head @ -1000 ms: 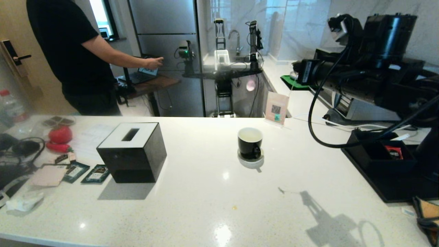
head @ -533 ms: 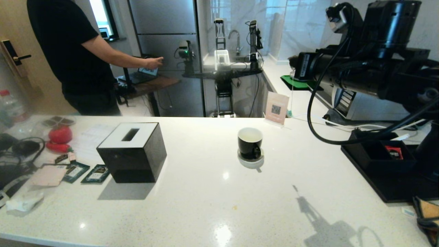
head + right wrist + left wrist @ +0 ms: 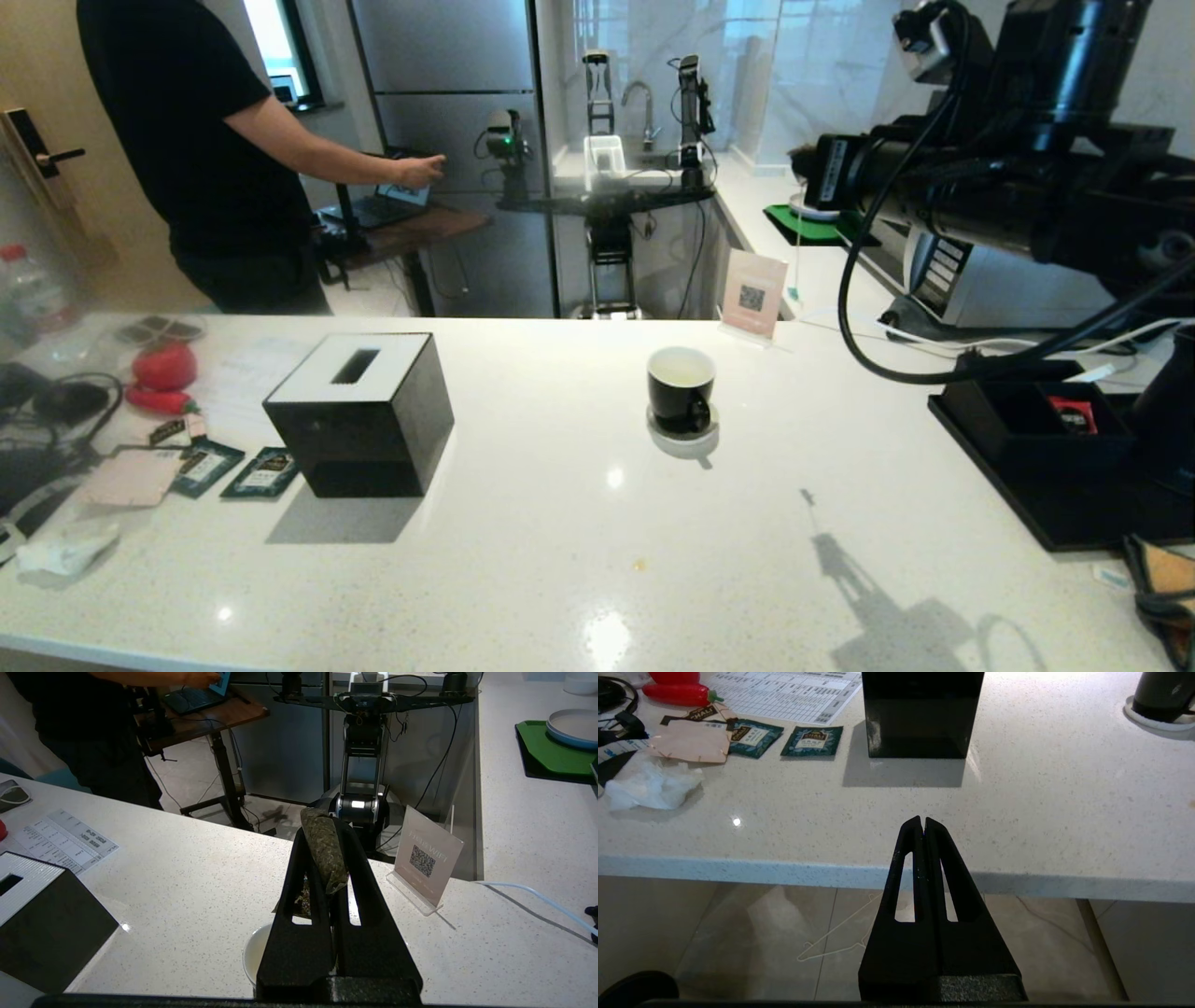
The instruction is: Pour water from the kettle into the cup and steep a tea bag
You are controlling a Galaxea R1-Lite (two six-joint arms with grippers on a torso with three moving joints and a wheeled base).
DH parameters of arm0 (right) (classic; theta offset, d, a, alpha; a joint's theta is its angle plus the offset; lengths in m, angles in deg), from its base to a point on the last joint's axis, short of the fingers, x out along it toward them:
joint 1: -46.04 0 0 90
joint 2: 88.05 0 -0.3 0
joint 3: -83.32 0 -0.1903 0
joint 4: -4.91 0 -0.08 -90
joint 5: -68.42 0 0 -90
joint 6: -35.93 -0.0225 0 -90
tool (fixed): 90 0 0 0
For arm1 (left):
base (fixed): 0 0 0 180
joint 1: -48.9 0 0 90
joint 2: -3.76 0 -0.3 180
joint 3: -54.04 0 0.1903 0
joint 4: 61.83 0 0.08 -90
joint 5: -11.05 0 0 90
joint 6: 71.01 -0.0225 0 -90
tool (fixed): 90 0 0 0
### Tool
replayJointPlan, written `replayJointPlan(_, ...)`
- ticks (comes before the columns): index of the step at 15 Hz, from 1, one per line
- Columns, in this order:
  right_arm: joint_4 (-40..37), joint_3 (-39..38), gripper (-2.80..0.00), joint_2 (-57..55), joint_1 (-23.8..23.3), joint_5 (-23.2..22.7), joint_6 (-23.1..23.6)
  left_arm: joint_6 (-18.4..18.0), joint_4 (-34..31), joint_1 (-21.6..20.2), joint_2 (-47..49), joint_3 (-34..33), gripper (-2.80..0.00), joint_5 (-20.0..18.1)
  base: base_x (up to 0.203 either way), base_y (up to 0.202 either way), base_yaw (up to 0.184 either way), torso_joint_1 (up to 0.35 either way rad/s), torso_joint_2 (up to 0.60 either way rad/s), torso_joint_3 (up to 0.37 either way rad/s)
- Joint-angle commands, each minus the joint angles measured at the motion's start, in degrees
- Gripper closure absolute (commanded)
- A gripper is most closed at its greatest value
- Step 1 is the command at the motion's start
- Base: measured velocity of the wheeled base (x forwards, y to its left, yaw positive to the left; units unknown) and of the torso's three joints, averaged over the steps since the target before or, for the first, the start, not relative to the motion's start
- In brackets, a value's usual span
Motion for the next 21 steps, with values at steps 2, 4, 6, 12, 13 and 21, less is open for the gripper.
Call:
replayJointPlan(2,0.2,0.1,0.0,-0.7,0.0,0.0,-0.3,2.3,0.0,-0.3,19.8,16.9,0.0,-0.1,0.0,0.0,0.0,0.0,0.0,0.0)
replayJointPlan(4,0.1,0.5,0.0,-0.7,0.1,0.0,-0.7,2.8,-0.3,-0.1,28.0,29.2,0.0,-0.2,0.0,0.0,0.0,0.0,0.0,0.0)
replayJointPlan(6,-1.1,2.8,0.0,-0.9,0.2,-0.1,-0.7,2.8,-3.8,0.3,33.2,40.5,0.0,-0.3,0.0,0.0,0.0,0.0,0.0,0.0)
replayJointPlan(12,-9.0,13.9,0.0,-5.1,0.3,-0.5,-4.0,4.2,-20.8,7.3,57.5,68.5,0.0,-0.7,0.0,0.0,0.0,0.0,0.0,0.0)
replayJointPlan(13,-9.4,14.7,0.0,-5.8,0.4,-0.6,-4.0,4.4,-21.5,8.8,61.9,71.0,0.0,-1.7,0.0,0.0,0.0,0.0,0.0,0.0)
replayJointPlan(21,-9.4,17.7,0.0,-7.1,3.4,-1.6,-4.8,9.0,-22.7,14.8,84.1,86.9,0.0,-28.6,0.0,0.0,0.0,0.0,0.0,0.0)
